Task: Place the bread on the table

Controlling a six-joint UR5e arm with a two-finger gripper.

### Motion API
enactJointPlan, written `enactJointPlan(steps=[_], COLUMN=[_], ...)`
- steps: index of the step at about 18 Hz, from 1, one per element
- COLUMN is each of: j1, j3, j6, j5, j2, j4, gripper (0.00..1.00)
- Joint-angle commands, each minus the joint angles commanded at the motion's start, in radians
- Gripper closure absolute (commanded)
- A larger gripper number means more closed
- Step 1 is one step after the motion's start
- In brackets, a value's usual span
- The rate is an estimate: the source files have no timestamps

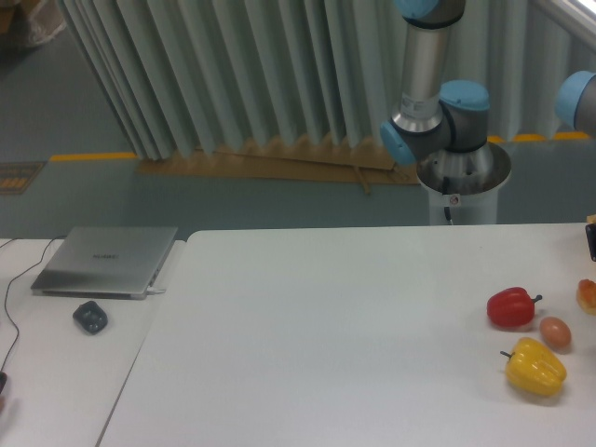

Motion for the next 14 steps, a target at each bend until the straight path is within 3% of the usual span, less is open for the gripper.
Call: enactJointPlan(steps=[3, 4, 6, 7, 14], j1=[0.000, 0.000, 0.002, 0.000, 0.000], j3=[0.000, 0.000, 0.000, 0.000, -0.009], j6=[0.002, 0.002, 0.003, 0.002, 0.005], j5=[0.002, 0.002, 0.002, 0.002, 0.015], j2=[0.000, 0.000, 0.003, 0.003, 0.014], j4=[0.012, 0.015, 0.018, 0.023, 0.025], gripper=[0.77, 0.64, 0.18, 0.01, 0.00])
